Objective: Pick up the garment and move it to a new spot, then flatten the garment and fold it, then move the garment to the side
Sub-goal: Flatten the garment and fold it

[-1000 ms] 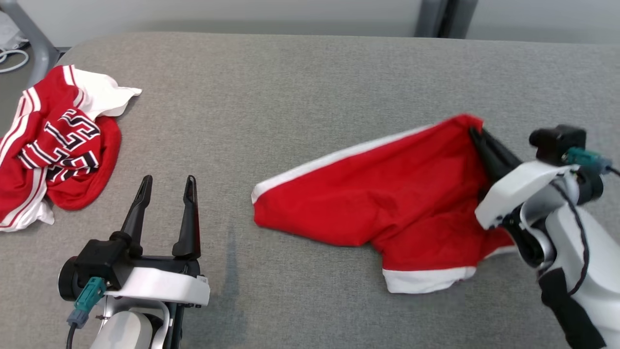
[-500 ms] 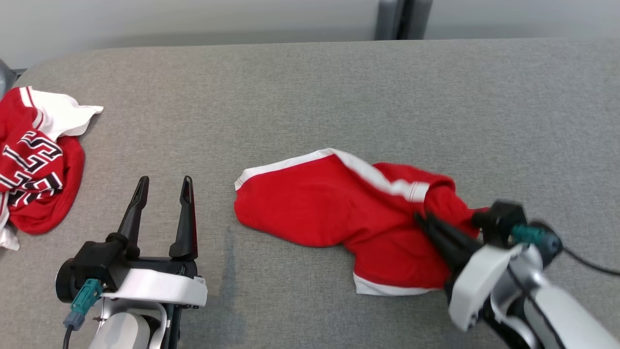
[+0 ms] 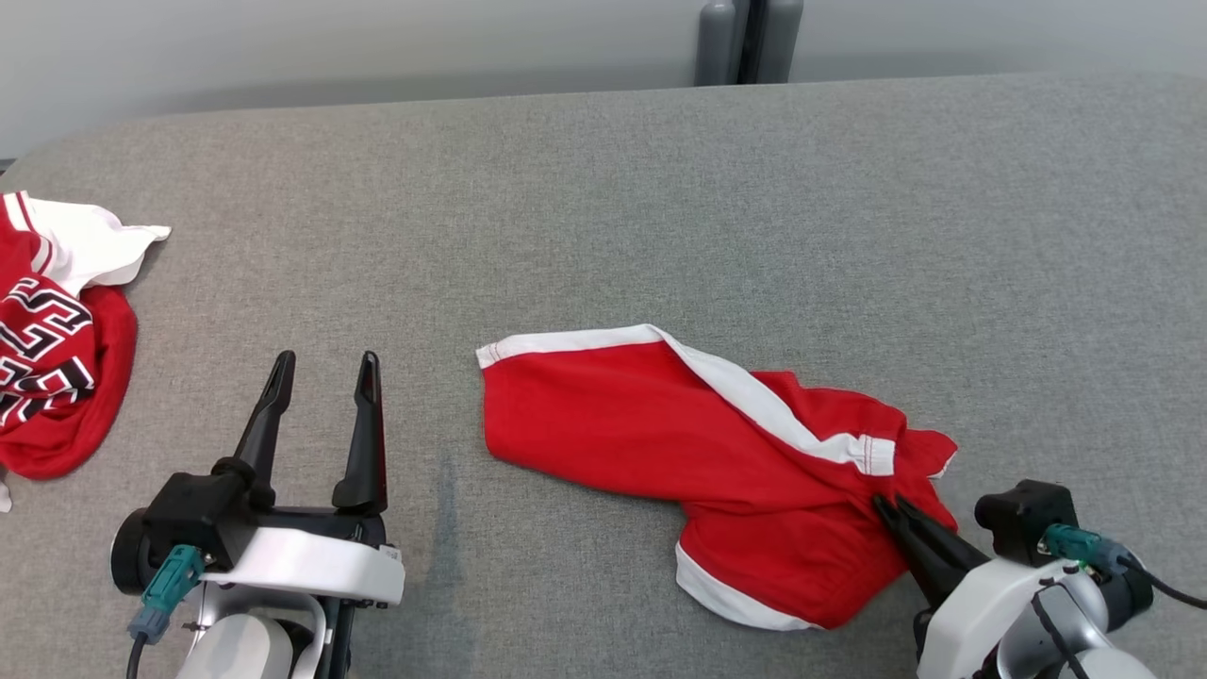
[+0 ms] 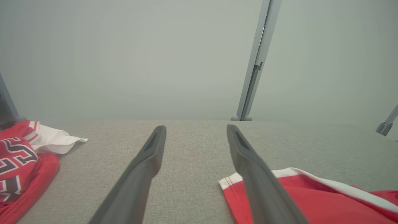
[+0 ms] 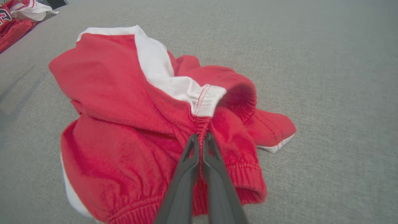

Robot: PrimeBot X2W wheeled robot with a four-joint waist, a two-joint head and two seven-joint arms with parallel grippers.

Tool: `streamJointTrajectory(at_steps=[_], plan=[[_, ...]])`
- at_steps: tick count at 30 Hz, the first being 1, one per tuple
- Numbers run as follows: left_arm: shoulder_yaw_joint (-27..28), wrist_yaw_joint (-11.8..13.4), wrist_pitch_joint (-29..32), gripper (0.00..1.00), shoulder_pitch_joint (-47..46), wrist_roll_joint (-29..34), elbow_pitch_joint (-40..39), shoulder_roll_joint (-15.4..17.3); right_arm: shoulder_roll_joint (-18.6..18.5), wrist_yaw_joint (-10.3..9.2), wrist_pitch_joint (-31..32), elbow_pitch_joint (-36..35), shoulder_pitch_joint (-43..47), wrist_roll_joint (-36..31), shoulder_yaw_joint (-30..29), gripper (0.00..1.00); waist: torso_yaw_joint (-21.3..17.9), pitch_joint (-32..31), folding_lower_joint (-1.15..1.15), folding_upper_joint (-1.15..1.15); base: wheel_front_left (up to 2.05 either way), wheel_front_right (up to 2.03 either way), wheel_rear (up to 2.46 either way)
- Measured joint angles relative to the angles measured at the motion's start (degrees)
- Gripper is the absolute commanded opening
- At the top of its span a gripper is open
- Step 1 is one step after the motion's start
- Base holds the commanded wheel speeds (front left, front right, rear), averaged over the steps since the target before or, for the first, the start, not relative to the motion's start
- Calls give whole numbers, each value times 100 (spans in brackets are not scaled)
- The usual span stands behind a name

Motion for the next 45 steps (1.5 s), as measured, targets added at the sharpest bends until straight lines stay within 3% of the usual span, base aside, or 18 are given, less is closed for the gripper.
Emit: streamJointTrajectory(at_steps=[1, 2, 9, 16, 21, 38, 45], plan=[[-2, 12, 14, 100, 11, -8, 5, 2, 26, 0, -29, 82, 9, -15, -13, 62, -2, -16, 0, 0, 0, 0, 0], [-9, 14, 18, 100, 29, -15, 11, 1, 76, 0, -79, 135, 41, -7, -36, 100, -4, -36, 0, 0, 0, 0, 0], [-5, 92, 64, 100, 201, -42, 27, 49, 305, -1, -396, 219, 296, -112, -506, 100, -46, -238, 0, 0, 0, 0, 0], [104, 244, 129, 100, 439, -73, -8, 180, 454, -1, -659, -438, 573, -236, -1311, 100, -150, -559, 0, 0, 0, 0, 0], [162, 316, 186, 100, 519, -100, -59, 265, 795, -1, -965, -756, 397, -541, -2008, 100, -198, -733, 0, 0, 0, 0, 0], [76, 304, 378, 100, 575, -160, -65, 390, 1026, -1, -1124, -717, 151, -677, -1980, 100, -164, -717, 0, 0, 0, 0, 0], [-147, -2, 676, 100, 126, -269, 103, 360, 1021, -1, -1206, -767, -62, -668, -1933, 100, -184, -550, 0, 0, 0, 0, 0]])
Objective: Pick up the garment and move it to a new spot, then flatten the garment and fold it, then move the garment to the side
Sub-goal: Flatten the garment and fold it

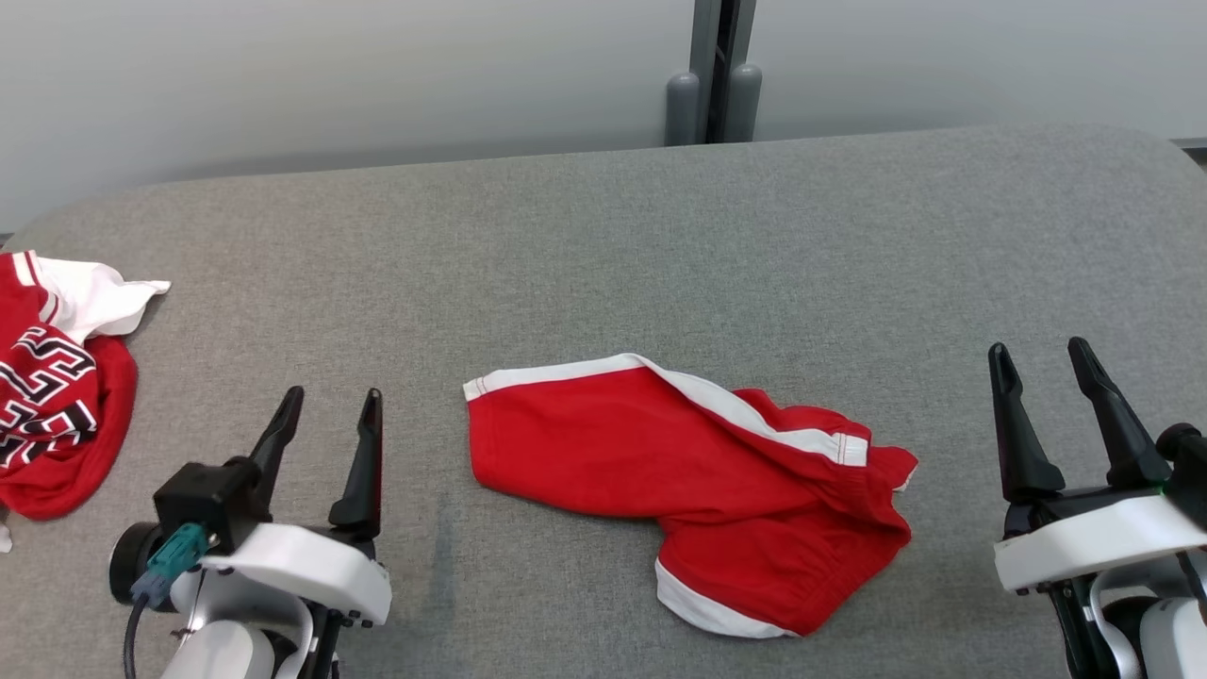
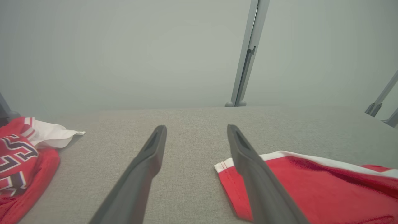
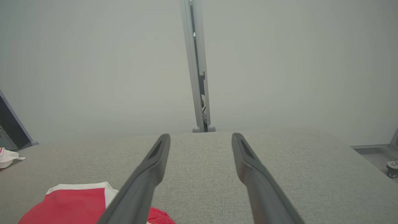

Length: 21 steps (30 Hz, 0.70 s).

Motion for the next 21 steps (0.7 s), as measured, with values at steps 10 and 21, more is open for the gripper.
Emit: streamJointTrajectory(at_steps=[10, 21], plan=[[-432, -773, 935, 100, -992, -464, 1348, -188, 36, 0, -164, 25, -322, 26, 152, 100, -208, 460, 0, 0, 0, 0, 0], [-422, -1393, 1382, 100, -2053, -887, 2816, -261, 97, 0, -327, 311, -525, 108, 270, 100, -592, 938, 0, 0, 0, 0, 0]])
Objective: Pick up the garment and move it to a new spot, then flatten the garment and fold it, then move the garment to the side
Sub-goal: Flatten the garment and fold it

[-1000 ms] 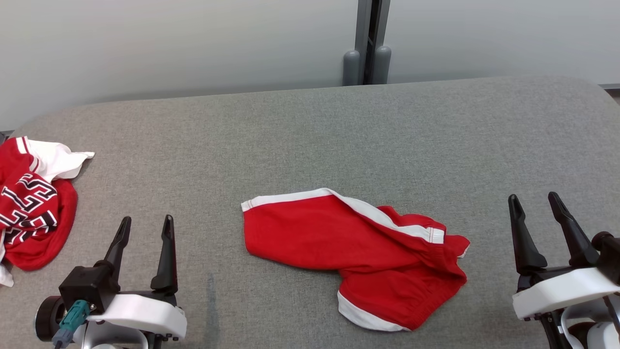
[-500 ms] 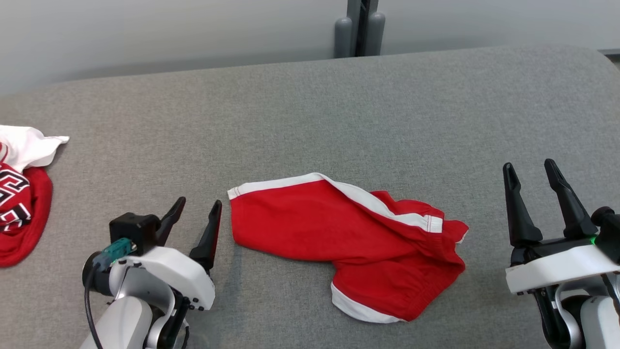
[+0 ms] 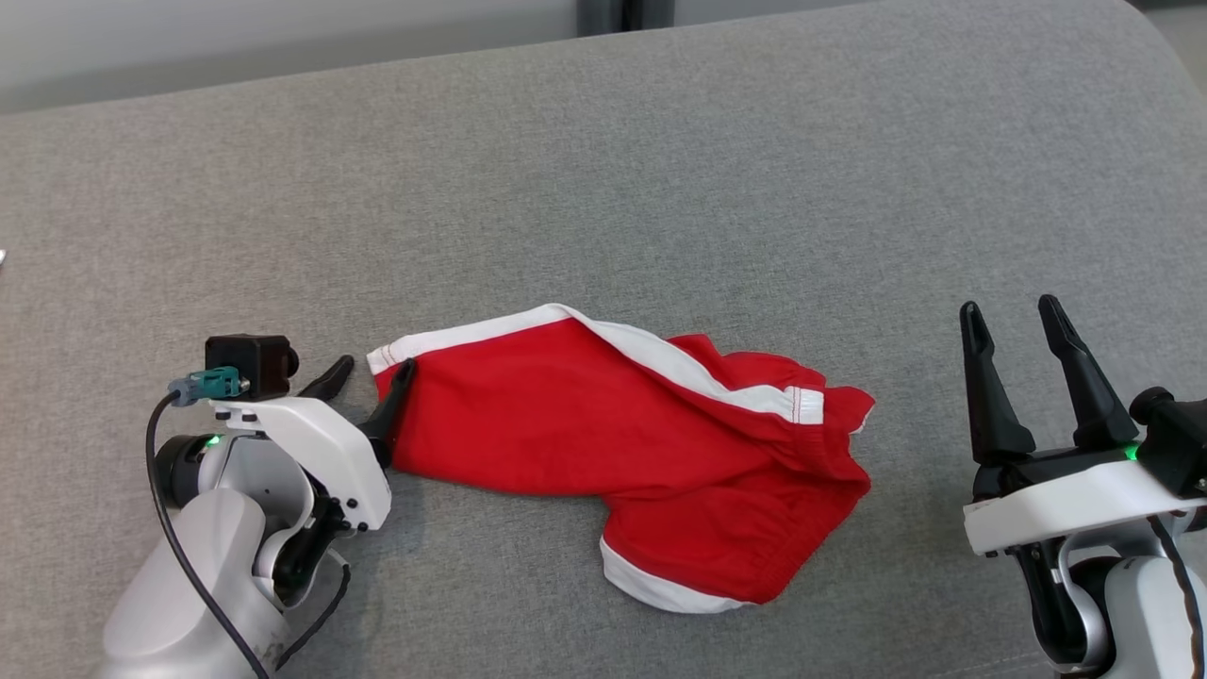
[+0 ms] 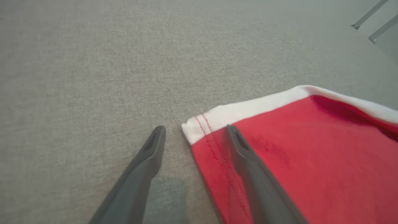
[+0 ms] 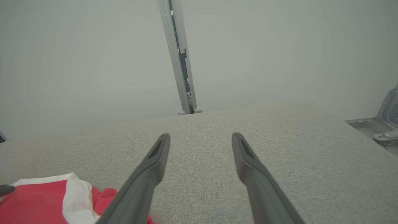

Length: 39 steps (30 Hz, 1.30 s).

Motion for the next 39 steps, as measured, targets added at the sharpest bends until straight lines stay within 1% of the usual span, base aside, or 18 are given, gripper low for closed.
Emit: streamJointTrajectory(at_steps=[1, 2, 3, 4, 5, 6, 10, 13, 18, 24, 25, 26, 27, 28, 29, 32, 35, 39], plan=[[-4, -29, 26, 100, -47, -33, 94, -5, 3, 0, -3, 22, -11, 0, -2, 100, -27, 19, 0, 0, 0, 0, 0], [-10, -64, 53, 84, -76, -71, 172, -15, 4, 0, -12, 45, -18, 0, -8, 100, -48, 33, 0, 0, 0, 0, 0], [-21, -99, 99, 47, -109, -110, 252, -20, 7, 0, -16, 64, -21, 1, -3, 100, -64, 43, 0, 0, 0, 0, 0], [-27, -113, 102, 27, -149, -122, 302, -22, 8, 0, -15, 89, -23, 1, -4, 100, -75, 52, 0, 0, 0, 0, 0], [-32, -153, 96, 27, -194, -144, 343, -22, 9, 0, -14, 111, -23, 1, -4, 100, -84, 58, 0, 0, 0, 0, 0], [-78, -200, 97, 0, -261, -153, 411, -31, 4, 0, 44, 148, -26, 1, 29, 100, -92, 60, 0, 0, 0, 0, 0], [-197, -258, 122, 0, -286, -138, 415, -10, -126, 0, 334, 164, -29, 51, 261, 100, -77, 52, 0, 0, 0, 0, 0], [-272, -259, 115, 0, -319, -88, 341, 40, -308, 0, 775, 101, -30, 153, 612, 100, -41, 54, 0, 0, 0, 0, 0], [-350, -248, 101, 0, -344, 2, 190, 63, -580, 0, 1504, -208, -23, 412, 1226, 100, 50, 66, 0, 0, 0, 0, 0], [-403, -204, 77, 0, -343, 25, 62, 62, -706, 0, 2247, -454, 64, 656, 1568, 100, 129, 87, 0, 0, 0, 0, 0], [-413, -200, 75, 0, -343, 29, 47, 60, -706, 0, 2329, -457, 80, 677, 1589, 85, 138, 87, 0, 0, 0, 0, 0], [-420, -198, 53, 0, -343, 42, 24, 60, -703, 0, 2392, -463, 86, 681, 1595, 58, 148, 89, 0, 0, 0, 0, 0], [-433, -197, 25, 0, -343, 59, 2, 59, -700, 0, 2444, -465, 87, 700, 1597, 36, 160, 90, 0, 0, 0, 0, 0], [-443, -185, 0, 0, -343, 67, -18, 57, -687, 0, 2454, -483, 87, 711, 1593, 4, 172, 92, 0, 0, 0, 0, 0], [-445, -174, -60, 0, -342, 83, -45, 56, -671, 0, 2453, -513, 85, 719, 1590, 0, 183, 94, 0, 0, 0, 0, 0], [-461, -147, -198, 0, -342, 147, -153, 74, -656, 0, 2361, -579, 64, 702, 1525, 0, 203, 87, 0, 0, 0, 0, 0], [-448, -92, -382, 0, -343, 219, -369, 112, -664, 0, 2113, -704, 7, 645, 1403, 0, 211, 59, 0, 0, 0, 0, 0], [-390, 30, -643, 0, -352, 333, -938, 201, -709, 0, 1823, -858, -164, 593, 1203, 0, 209, -31, 0, 0, 0, 0, 0]])
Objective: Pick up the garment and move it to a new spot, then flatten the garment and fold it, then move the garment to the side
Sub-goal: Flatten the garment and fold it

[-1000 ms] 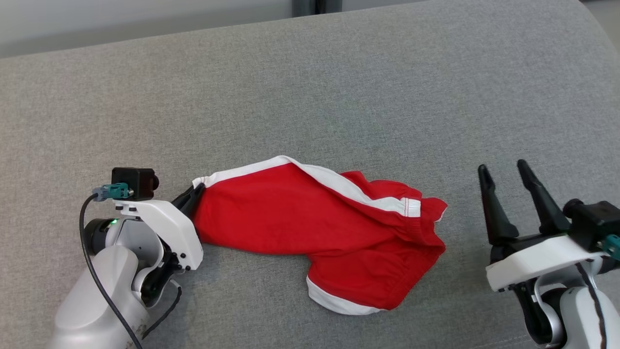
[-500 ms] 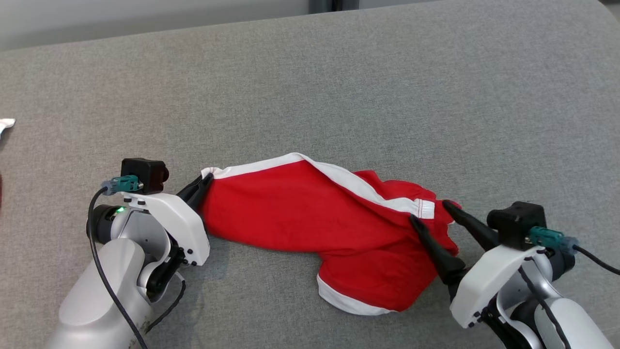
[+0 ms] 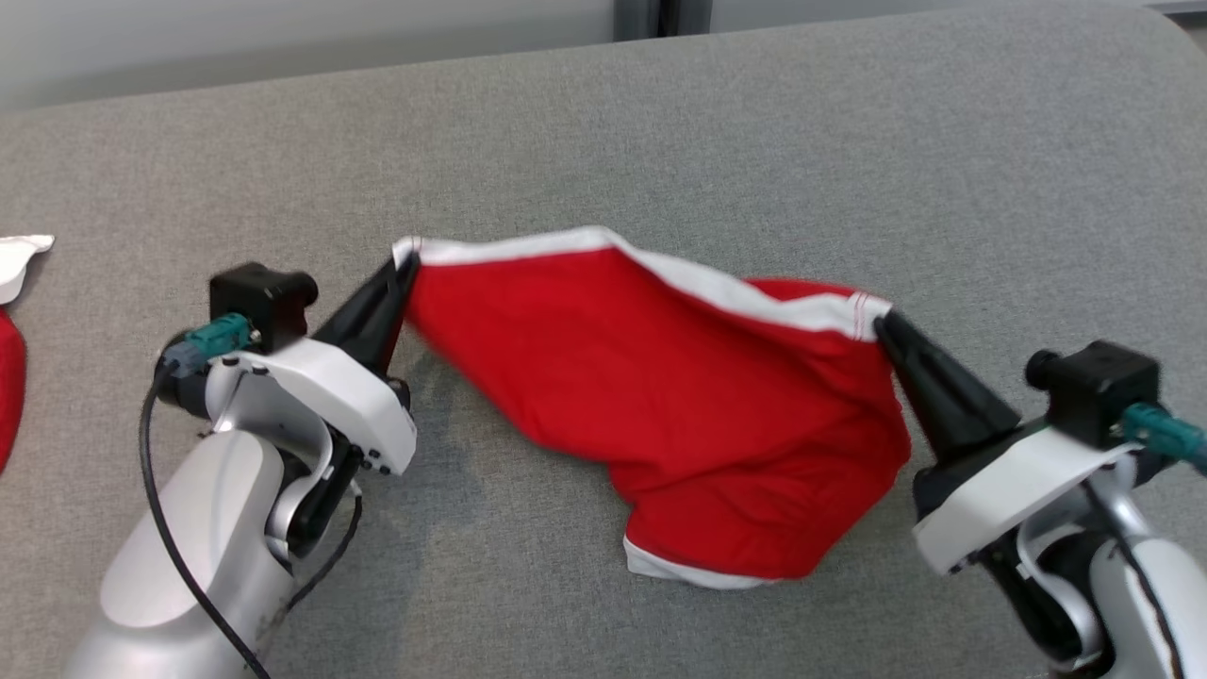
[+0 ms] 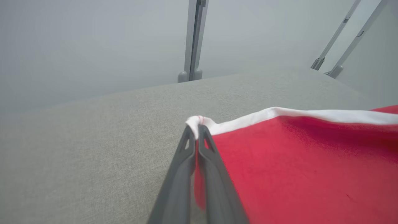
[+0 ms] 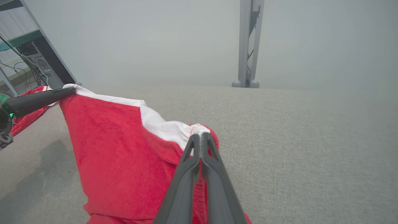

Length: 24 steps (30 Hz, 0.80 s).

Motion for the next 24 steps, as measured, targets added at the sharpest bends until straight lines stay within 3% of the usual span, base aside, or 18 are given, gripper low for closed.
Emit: streamJointTrajectory(at_steps=[15, 24], plan=[[322, 612, 22, 0, -548, 512, -2987, 434, -124, 0, -589, -353, -1308, 121, -784, 0, 49, -530, 0, 0, 0, 0, 0], [407, 855, 289, 0, -576, 633, -3830, 604, -36, 0, -630, -380, -1431, 347, -892, 0, 48, -657, 0, 0, 0, 0, 0]])
